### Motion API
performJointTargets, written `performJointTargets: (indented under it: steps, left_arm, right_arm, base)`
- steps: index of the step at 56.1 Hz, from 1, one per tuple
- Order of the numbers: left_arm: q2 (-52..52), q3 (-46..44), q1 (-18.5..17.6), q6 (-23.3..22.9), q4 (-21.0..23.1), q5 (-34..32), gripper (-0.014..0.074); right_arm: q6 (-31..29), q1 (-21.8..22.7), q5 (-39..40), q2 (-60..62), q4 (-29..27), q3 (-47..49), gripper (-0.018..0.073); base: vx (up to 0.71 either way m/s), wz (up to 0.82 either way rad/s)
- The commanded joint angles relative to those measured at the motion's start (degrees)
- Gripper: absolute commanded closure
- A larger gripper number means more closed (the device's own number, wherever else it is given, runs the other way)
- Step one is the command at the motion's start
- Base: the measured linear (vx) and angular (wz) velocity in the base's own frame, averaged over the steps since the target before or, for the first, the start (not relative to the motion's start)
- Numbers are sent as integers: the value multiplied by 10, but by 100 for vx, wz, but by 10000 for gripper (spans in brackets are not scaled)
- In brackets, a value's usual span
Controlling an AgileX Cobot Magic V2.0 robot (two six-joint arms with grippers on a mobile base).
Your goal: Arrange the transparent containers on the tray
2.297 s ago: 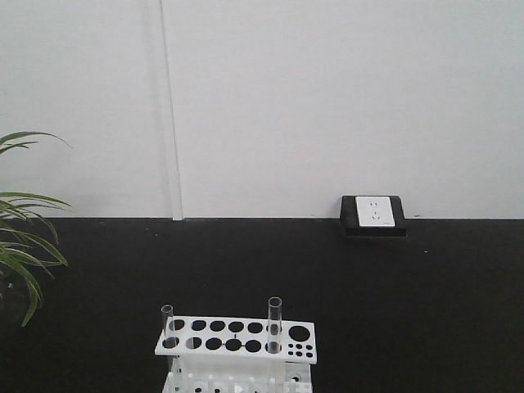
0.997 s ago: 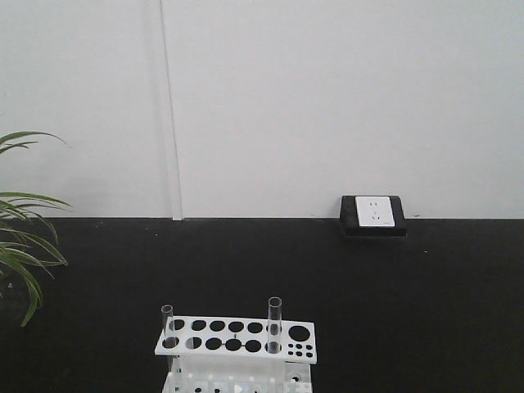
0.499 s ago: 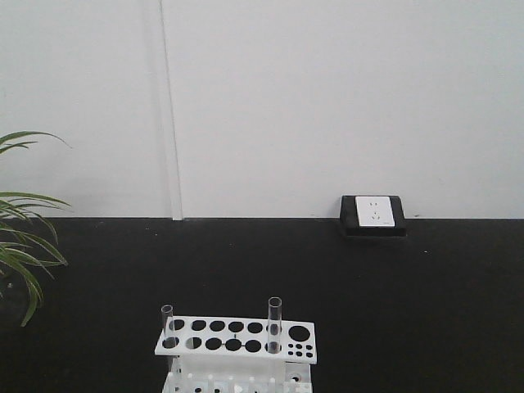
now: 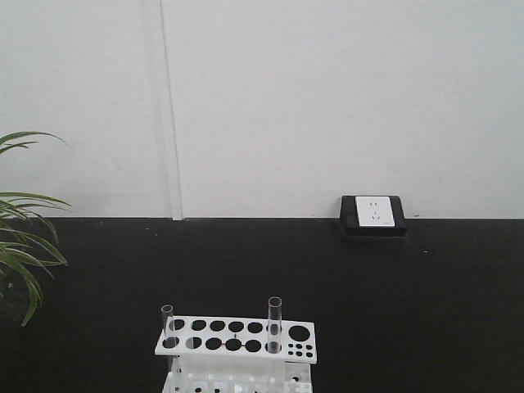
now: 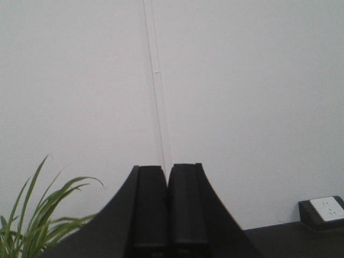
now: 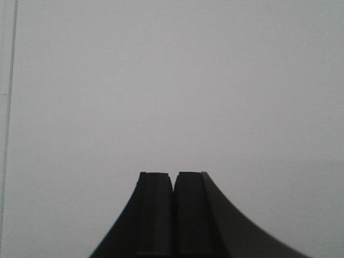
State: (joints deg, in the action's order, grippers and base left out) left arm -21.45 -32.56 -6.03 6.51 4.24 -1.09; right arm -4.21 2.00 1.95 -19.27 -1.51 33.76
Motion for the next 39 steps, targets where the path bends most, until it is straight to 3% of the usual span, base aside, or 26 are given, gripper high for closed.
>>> performJointTargets:
  steps: [1, 11, 26, 39]
  left_arm:
    - [-98, -66, -3, 8, 2, -36, 603]
    - [-220, -109, -3, 6, 4, -71, 603]
    - [-287, -111, -3, 6, 4, -111, 583]
    - [-291, -111, -3, 6, 4, -109, 453]
  right_arm:
    - [-5, 2, 52, -91, 5, 75, 571]
    - [-3, 2, 53, -215, 2, 126, 571]
    - [-3, 2, 48, -295, 2, 127, 551]
    - [-2, 2, 47, -299, 2, 127, 405]
  base:
    - [0, 0]
    - [0, 0]
    - [0, 0]
    - [0, 0]
